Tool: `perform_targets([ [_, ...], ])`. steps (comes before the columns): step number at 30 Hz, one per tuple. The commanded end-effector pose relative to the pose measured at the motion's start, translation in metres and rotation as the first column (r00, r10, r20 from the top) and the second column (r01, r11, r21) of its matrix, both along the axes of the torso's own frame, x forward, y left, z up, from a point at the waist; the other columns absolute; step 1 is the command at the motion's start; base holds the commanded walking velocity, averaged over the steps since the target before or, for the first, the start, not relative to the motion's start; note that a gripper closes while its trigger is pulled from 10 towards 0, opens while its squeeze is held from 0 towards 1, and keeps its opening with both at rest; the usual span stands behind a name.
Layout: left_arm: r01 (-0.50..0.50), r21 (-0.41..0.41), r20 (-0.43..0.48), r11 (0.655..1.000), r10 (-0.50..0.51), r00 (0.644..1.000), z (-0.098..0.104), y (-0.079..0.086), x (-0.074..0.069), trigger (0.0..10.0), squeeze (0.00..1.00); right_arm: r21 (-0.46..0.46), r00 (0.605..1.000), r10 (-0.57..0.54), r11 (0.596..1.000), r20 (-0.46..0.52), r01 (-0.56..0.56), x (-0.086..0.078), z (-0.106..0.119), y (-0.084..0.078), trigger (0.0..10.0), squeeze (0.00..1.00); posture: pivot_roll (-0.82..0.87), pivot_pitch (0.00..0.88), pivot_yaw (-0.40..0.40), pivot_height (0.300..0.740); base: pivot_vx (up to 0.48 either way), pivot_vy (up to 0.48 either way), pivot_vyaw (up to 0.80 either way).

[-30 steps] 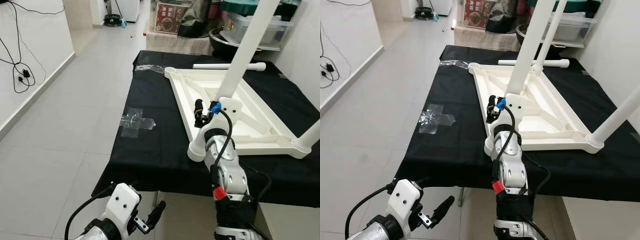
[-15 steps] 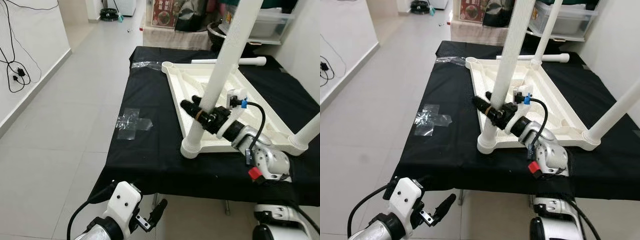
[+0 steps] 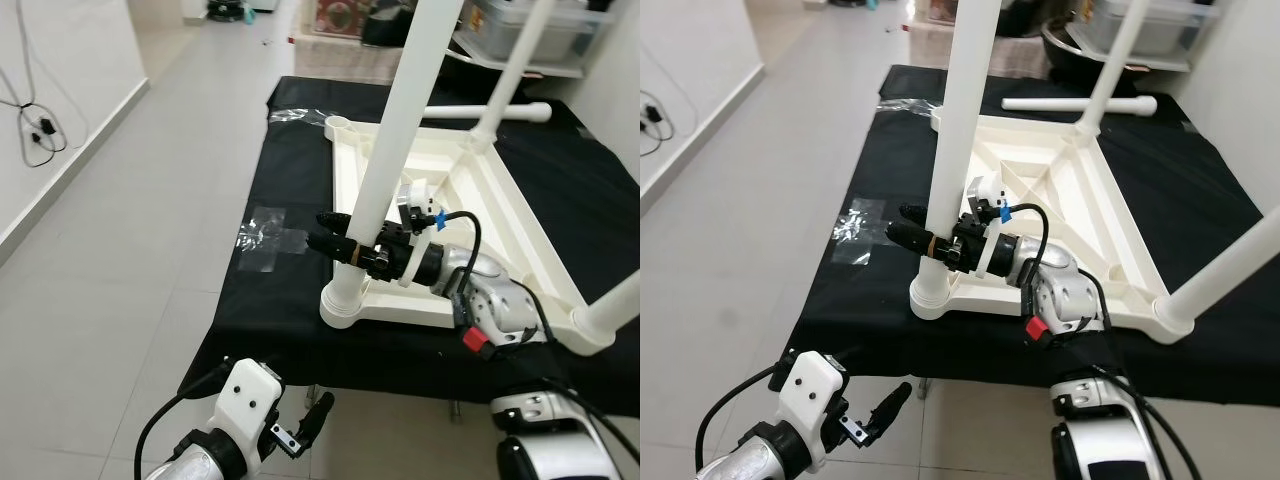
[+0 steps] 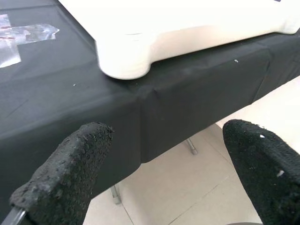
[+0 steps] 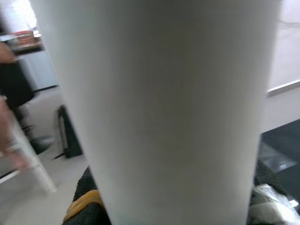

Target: Building children table

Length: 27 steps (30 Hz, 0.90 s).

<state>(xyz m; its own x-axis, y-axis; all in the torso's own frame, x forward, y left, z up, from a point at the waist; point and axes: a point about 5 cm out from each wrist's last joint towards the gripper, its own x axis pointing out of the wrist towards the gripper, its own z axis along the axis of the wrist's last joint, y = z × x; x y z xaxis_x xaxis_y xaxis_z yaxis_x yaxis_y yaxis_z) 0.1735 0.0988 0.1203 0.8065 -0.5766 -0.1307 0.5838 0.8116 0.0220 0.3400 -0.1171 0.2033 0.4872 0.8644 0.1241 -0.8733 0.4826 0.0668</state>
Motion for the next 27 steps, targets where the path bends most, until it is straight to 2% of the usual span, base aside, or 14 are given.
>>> perform_targets([
  [1, 0.008, -0.005, 0.003, 1.000, -0.008, 1.000, 0.000, -0.001, -0.002, 10.0, 0.00, 0.022, 0.992, -0.126, 0.992, -0.023, 0.127, 0.003, -0.004, -0.007, 0.0, 0.00, 0.15, 0.057, -0.122, 0.740, 0.000, 0.000, 0.00],
  [7, 0.012, -0.007, -0.001, 1.000, -0.012, 1.000, -0.002, -0.001, -0.001, 10.0, 0.00, 0.039, 0.849, -0.517, 0.851, -0.107, 0.524, 0.010, -0.011, -0.016, 0.0, 0.00, 0.13, 0.049, -0.111, 0.740, 0.000, 0.000, 0.00],
  [9, 0.020, -0.012, -0.005, 1.000, -0.020, 1.000, -0.002, -0.001, 0.000, 10.0, 0.00, -0.021, 0.609, -0.786, 0.614, -0.106, 0.789, 0.001, -0.021, -0.026, 0.0, 0.00, 0.12, 0.048, -0.112, 0.740, 0.000, 0.000, 0.00],
  [10, 0.020, -0.012, -0.005, 1.000, -0.020, 1.000, -0.002, -0.001, 0.000, 10.0, 0.00, -0.021, 0.609, -0.786, 0.614, -0.106, 0.789, 0.001, -0.021, -0.026, 0.0, 0.00, 0.12, 0.048, -0.112, 0.740, 0.000, 0.000, 0.00],
  [11, 0.021, -0.012, -0.005, 1.000, -0.021, 1.000, -0.003, -0.002, 0.000, 10.0, 0.00, -0.036, 0.481, -0.871, 0.486, -0.095, 0.873, -0.005, -0.022, -0.032, 0.0, 0.00, 0.13, 0.053, -0.113, 0.740, 0.000, 0.000, 0.00],
  [13, 0.021, -0.012, -0.005, 1.000, -0.021, 1.000, -0.003, -0.002, 0.000, 10.0, 0.00, -0.036, 0.481, -0.871, 0.486, -0.095, 0.873, -0.005, -0.022, -0.032, 0.0, 0.00, 0.13, 0.053, -0.113, 0.740, 0.000, 0.000, 0.00],
  [14, 0.018, -0.012, -0.004, 1.000, -0.018, 1.000, -0.003, -0.001, 0.001, 10.0, 0.00, -0.048, 0.350, -0.932, 0.355, -0.090, 0.934, -0.013, -0.021, -0.034, 0.0, 0.00, 0.13, 0.054, -0.111, 0.740, 0.000, 0.000, 0.00],
  [16, 0.014, -0.011, -0.002, 1.000, -0.014, 1.000, -0.002, -0.001, 0.001, 10.0, 0.00, -0.063, 0.243, -0.965, 0.249, -0.096, 0.966, -0.022, -0.019, -0.030, 0.0, 0.00, 0.13, 0.057, -0.116, 0.740, 0.000, 0.000, 0.00],
  [19, 0.013, -0.012, -0.001, 1.000, -0.013, 1.000, -0.002, -0.001, 0.001, 10.0, 0.00, -0.084, 0.226, -0.967, 0.237, -0.121, 0.968, -0.025, -0.021, -0.021, 0.0, 0.00, 0.13, 0.063, -0.115, 0.740, 0.000, 0.000, 0.00],
  [21, 0.014, -0.012, -0.001, 1.000, -0.014, 1.000, -0.001, -0.001, 0.001, 10.0, 0.00, -0.073, 0.267, -0.951, 0.281, -0.158, 0.957, -0.025, -0.022, -0.011, 1.8, 0.00, 0.13, 0.065, -0.114, 0.740, 0.000, 0.000, 0.00],
  [22, 0.012, -0.012, -0.001, 1.000, -0.012, 1.000, -0.001, -0.001, 0.001, 10.0, 0.00, -0.037, 0.350, -0.920, 0.361, -0.174, 0.932, -0.024, -0.019, 0.001, 10.0, 0.33, 0.13, 0.067, -0.115, 0.740, 0.000, 0.000, 0.00],
  [23, 0.011, -0.012, -0.001, 1.000, -0.011, 1.000, -0.001, -0.001, 0.001, 10.0, 0.00, -0.008, 0.408, -0.895, 0.416, -0.180, 0.909, -0.024, -0.017, 0.009, 10.0, 0.33, 0.13, 0.067, -0.115, 0.740, 0.000, 0.000, 0.00],
  [24, 0.011, -0.013, 0.000, 1.000, -0.011, 1.000, -0.001, -0.001, 0.001, 10.0, 0.00, 0.016, 0.434, -0.885, 0.438, -0.168, 0.899, -0.025, -0.014, 0.013, 10.0, 1.00, 0.13, 0.069, -0.112, 0.740, 0.000, 0.000, 0.00],
  [27, 0.012, -0.012, 0.001, 1.000, -0.012, 1.000, 0.000, -0.001, 0.002, 10.0, 0.00, 0.036, 0.443, -0.881, 0.444, -0.165, 0.895, -0.025, -0.012, 0.015, 10.0, 1.00, 0.13, 0.071, -0.114, 0.740, 0.000, 0.000, 0.00],
])
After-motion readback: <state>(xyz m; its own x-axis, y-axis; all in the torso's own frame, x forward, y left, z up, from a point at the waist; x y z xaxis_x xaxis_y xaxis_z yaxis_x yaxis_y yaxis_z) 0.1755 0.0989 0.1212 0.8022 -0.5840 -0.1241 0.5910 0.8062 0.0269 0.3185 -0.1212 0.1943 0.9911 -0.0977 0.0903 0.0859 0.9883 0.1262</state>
